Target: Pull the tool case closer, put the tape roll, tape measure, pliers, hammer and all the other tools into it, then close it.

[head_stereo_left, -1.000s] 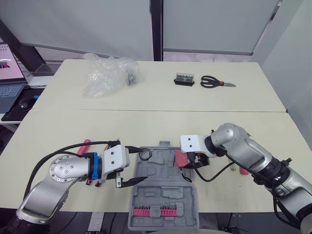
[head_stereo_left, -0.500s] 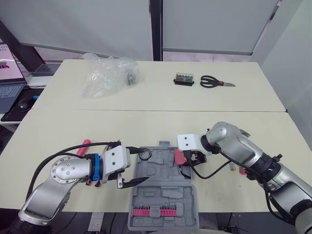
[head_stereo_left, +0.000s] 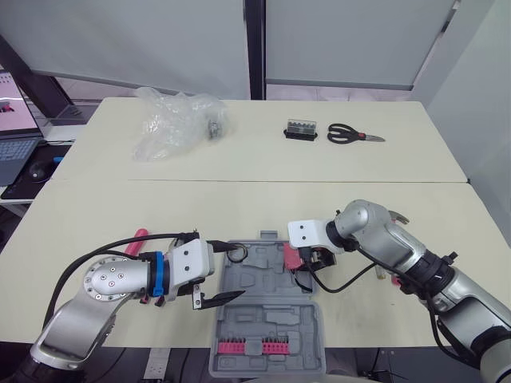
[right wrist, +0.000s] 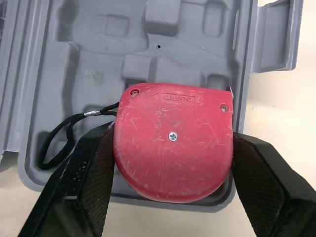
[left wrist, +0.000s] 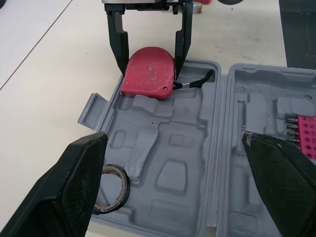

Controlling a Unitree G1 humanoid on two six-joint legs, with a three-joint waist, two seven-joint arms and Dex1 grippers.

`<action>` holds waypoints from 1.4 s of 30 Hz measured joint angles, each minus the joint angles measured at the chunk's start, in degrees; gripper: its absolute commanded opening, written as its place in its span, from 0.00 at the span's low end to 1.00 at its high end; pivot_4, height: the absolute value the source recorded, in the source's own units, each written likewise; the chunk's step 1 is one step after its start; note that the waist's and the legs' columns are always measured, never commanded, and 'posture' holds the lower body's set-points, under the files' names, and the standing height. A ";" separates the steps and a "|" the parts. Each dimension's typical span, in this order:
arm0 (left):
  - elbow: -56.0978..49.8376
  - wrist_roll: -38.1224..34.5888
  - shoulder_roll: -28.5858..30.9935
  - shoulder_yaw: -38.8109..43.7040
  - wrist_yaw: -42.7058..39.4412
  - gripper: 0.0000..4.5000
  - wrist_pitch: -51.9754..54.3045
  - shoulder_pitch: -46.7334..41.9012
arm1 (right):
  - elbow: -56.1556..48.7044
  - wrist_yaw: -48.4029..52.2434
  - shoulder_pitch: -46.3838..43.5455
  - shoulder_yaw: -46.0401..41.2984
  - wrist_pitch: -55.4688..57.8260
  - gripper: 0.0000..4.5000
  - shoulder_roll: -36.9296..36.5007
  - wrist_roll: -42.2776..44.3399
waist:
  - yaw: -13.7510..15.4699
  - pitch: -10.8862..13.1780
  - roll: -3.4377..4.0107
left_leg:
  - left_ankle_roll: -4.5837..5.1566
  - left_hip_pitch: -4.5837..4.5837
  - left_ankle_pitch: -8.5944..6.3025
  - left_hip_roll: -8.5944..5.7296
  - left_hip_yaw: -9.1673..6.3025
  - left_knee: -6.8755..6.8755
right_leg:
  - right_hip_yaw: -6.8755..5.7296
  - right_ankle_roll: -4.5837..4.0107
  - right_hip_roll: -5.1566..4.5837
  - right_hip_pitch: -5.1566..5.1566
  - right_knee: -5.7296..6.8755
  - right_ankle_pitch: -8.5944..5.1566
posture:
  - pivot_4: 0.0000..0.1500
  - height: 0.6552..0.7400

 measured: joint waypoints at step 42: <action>-0.58 -1.36 -0.21 0.37 -0.23 1.00 1.12 0.46 | 5.46 -4.96 13.76 -13.37 -21.78 0.36 0.72 12.10 | 0.00 0.00 0.00 | 0.00 0.01 0.00 0.00 0.01 -0.01 | 0.01 0.00 0.00 0.04 -0.02 0.00 | 1.00 1.00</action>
